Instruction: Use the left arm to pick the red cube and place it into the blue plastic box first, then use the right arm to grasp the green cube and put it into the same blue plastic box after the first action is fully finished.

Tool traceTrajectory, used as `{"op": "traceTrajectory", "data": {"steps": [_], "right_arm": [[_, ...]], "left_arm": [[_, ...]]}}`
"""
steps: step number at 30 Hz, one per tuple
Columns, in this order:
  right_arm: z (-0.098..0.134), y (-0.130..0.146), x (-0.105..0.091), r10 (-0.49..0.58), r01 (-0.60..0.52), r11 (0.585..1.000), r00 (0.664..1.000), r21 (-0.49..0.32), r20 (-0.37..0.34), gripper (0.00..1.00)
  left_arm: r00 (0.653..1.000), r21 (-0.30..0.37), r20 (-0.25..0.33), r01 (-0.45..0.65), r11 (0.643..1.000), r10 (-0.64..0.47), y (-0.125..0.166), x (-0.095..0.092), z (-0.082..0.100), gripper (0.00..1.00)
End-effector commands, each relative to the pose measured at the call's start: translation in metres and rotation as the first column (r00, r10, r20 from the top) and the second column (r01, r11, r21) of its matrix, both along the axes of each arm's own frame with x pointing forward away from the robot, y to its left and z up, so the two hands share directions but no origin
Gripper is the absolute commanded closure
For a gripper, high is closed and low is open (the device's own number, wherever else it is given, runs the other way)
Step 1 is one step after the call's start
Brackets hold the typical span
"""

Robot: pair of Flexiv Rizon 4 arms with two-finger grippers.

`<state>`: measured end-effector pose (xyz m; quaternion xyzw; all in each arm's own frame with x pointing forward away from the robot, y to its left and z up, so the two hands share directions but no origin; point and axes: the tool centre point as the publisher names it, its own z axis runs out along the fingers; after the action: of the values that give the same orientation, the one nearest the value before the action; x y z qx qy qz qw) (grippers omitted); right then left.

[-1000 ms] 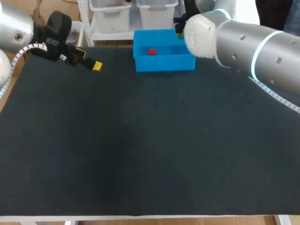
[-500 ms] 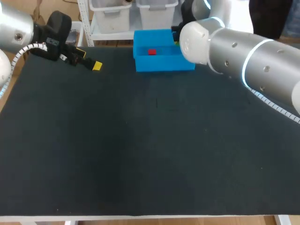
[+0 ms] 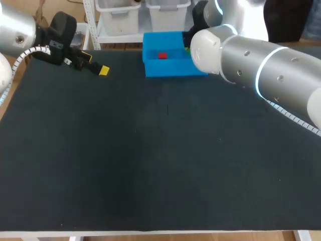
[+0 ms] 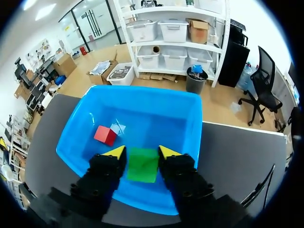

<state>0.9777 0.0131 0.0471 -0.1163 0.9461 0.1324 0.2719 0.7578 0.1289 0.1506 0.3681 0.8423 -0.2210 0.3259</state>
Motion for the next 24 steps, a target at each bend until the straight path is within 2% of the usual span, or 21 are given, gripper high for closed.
{"op": "traceTrajectory", "data": {"steps": [1,11,18,24], "right_arm": [[0.006,0.002,0.013,0.025,-0.032,0.998,0.990,-0.047,-0.141,0.00],[0.046,-0.005,0.003,0.032,-0.041,0.997,0.991,-0.072,-0.130,0.00],[0.069,-0.009,-0.022,0.074,-0.083,0.994,0.990,-0.076,-0.120,0.00],[0.075,-0.014,-0.043,0.084,-0.094,0.991,0.992,-0.100,-0.092,0.00]], "left_arm": [[1.000,-0.005,0.003,0.004,1.000,-0.004,0.001,0.001,-0.001,0.00],[1.000,-0.005,0.003,0.004,1.000,-0.004,0.001,0.001,-0.001,0.00],[1.000,-0.005,0.003,0.004,1.000,-0.004,0.001,0.001,-0.001,0.00],[1.000,-0.005,0.003,0.004,1.000,-0.004,0.001,0.001,-0.001,0.00]]}}
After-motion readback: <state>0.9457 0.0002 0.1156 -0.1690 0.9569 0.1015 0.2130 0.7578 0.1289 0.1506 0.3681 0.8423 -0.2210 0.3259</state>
